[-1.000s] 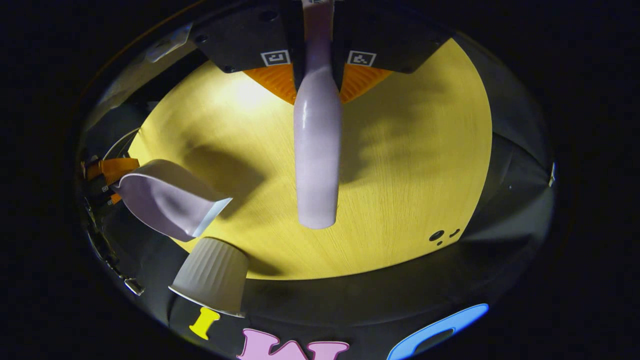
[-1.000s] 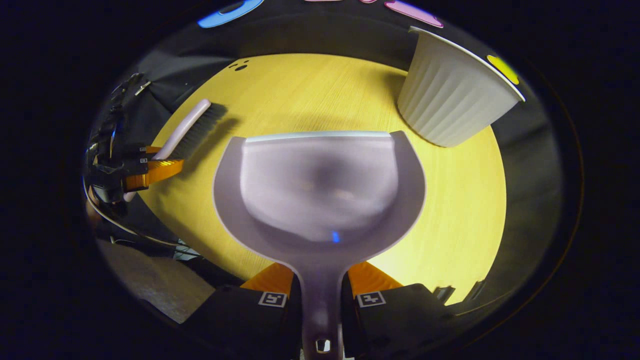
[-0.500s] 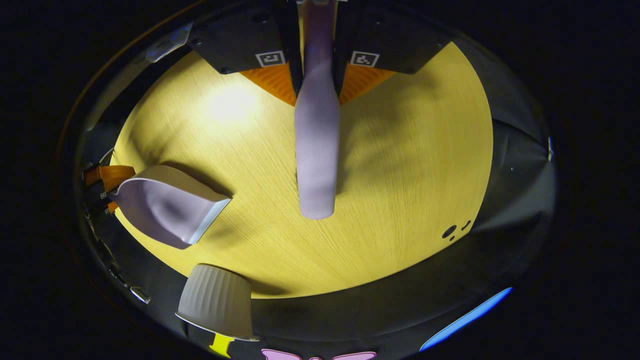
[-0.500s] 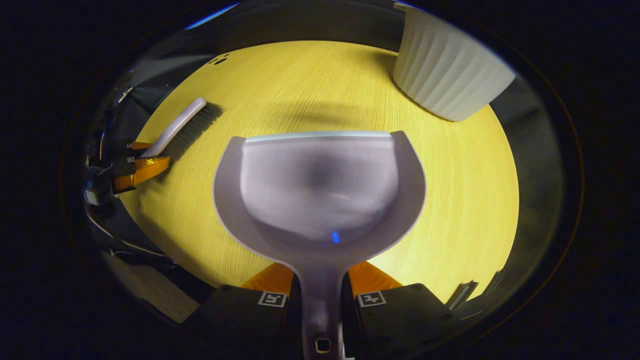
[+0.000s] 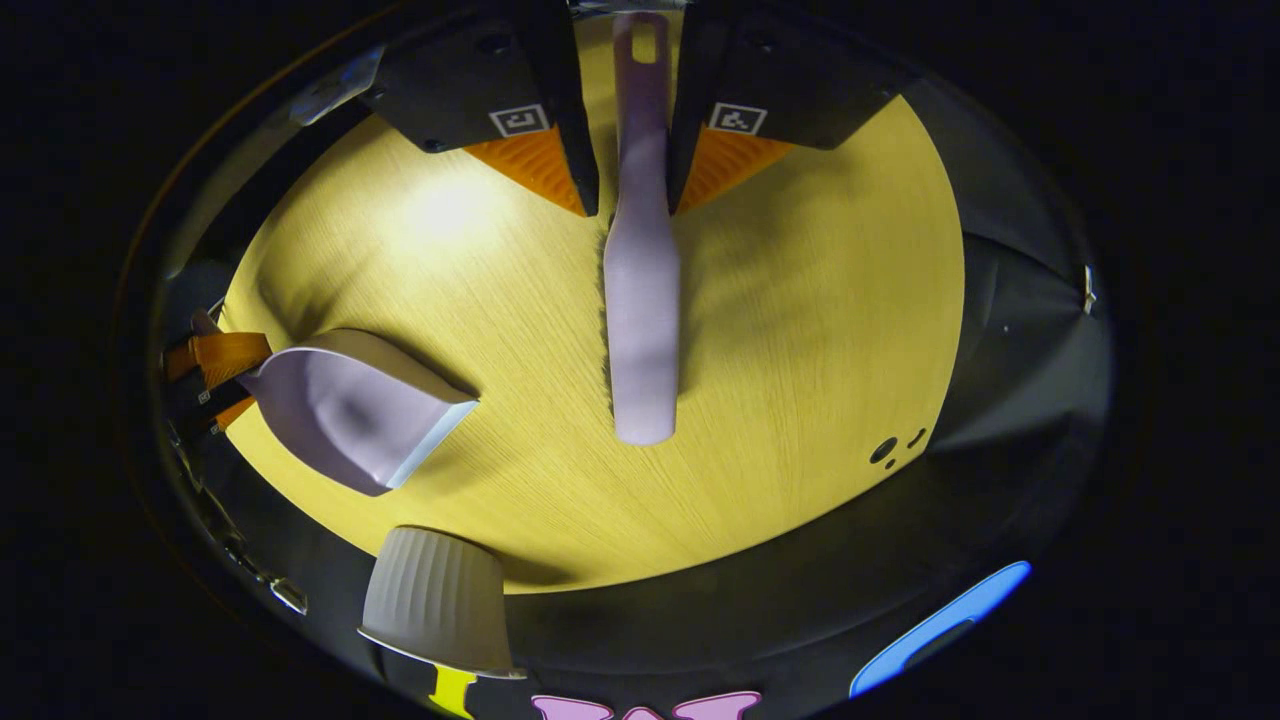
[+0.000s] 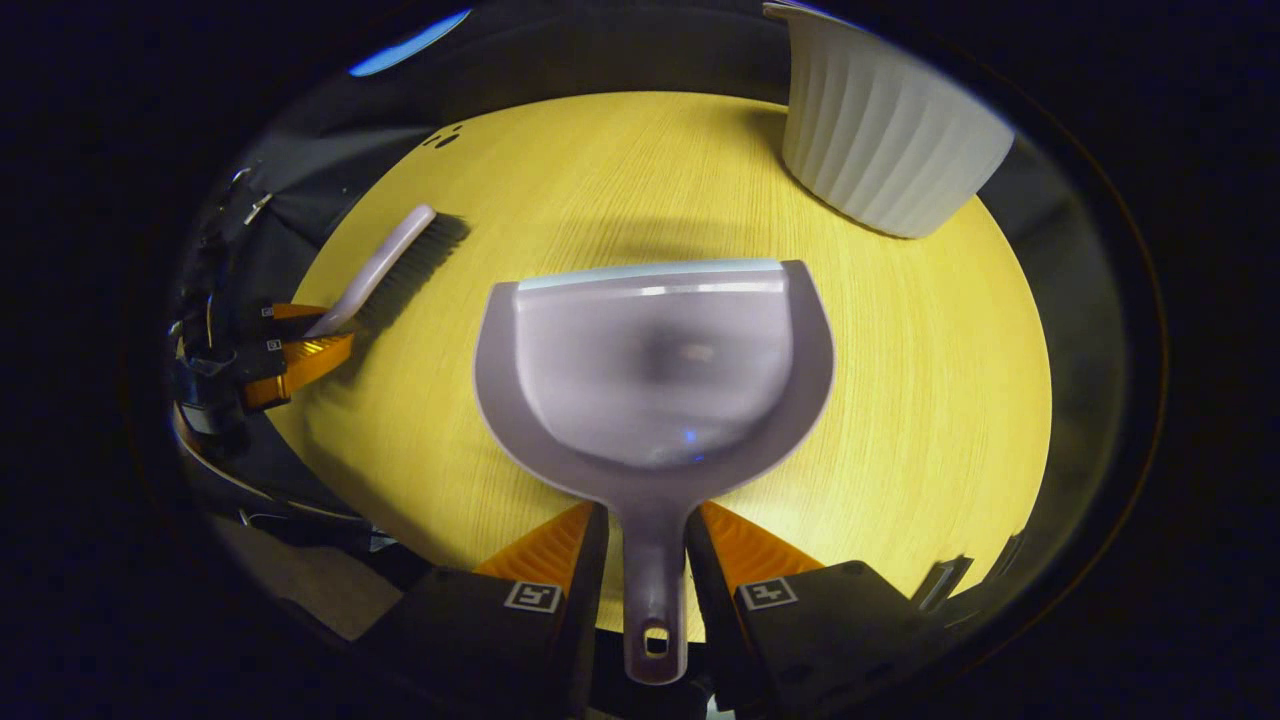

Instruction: Pick up the small broom and dustpan from the desktop, sweep the trash into the dustpan with the broom, and then empty the trash into the garbage bin.

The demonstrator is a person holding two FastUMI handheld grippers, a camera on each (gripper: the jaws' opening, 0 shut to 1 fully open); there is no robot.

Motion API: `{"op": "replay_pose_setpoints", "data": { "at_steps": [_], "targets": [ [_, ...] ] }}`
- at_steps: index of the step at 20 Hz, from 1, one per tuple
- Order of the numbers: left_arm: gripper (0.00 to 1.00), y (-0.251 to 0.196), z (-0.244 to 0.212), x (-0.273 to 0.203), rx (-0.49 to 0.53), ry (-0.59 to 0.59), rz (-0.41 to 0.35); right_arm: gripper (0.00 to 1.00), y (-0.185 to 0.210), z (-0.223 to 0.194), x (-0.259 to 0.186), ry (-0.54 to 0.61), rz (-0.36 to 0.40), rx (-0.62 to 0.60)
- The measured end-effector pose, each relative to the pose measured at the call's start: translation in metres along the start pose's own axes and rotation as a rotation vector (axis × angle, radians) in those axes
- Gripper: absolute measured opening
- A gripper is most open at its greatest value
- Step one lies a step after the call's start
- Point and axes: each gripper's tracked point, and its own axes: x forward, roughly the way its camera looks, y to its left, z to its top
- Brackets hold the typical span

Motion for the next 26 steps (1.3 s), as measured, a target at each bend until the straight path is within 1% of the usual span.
{"op": "replay_pose_setpoints", "data": {
  "at_steps": [2,4,5,6,9,10,13,16,18,19,20,23,24,26],
  "targets": [
    [0.47,0.004,0.004,-0.018,-0.034,-0.029,0.023,0.49,-0.002,0.003,-0.016,-0.021,0.003,-0.028],
    [0.48,0.012,0.010,-0.041,-0.070,-0.066,0.065,0.49,-0.005,0.010,-0.042,-0.061,0.007,-0.053],
    [0.55,0.014,0.016,-0.053,-0.094,-0.094,0.076,0.49,-0.004,0.017,-0.055,-0.095,0.014,-0.052],
    [0.48,0.014,0.025,-0.066,-0.124,-0.134,0.081,0.49,-0.002,0.027,-0.069,-0.141,0.027,-0.045],
    [0.48,0.014,0.064,-0.113,-0.204,-0.302,0.102,0.49,0.005,0.067,-0.115,-0.321,0.062,-0.051],
    [0.48,0.017,0.081,-0.131,-0.217,-0.364,0.116,0.49,0.006,0.084,-0.131,-0.386,0.060,-0.067],
    [0.48,0.017,0.130,-0.185,-0.231,-0.549,0.147,0.49,0.004,0.129,-0.187,-0.572,0.022,-0.108],
    [0.48,0.005,0.167,-0.233,-0.263,-0.699,0.149,0.49,0.012,0.178,-0.251,-0.843,0.011,-0.176],
    [0.48,-0.003,0.186,-0.260,-0.278,-0.781,0.143,0.49,0.018,0.195,-0.283,-0.971,0.004,-0.198],
    [0.48,-0.009,0.193,-0.269,-0.271,-0.809,0.137,0.45,0.024,0.199,-0.287,-0.998,0.001,-0.212],
    [0.48,-0.013,0.196,-0.272,-0.260,-0.822,0.141,0.55,0.024,0.201,-0.289,-1.005,-0.005,-0.229],
    [0.48,-0.019,0.197,-0.274,-0.249,-0.800,0.191,0.56,0.030,0.206,-0.286,-1.014,0.019,-0.275],
    [0.48,-0.020,0.200,-0.273,-0.258,-0.800,0.196,0.58,0.031,0.207,-0.284,-1.012,0.024,-0.294],
    [0.48,-0.029,0.201,-0.274,-0.270,-0.792,0.206,0.56,0.031,0.204,-0.281,-0.995,0.037,-0.325]
  ]
}}
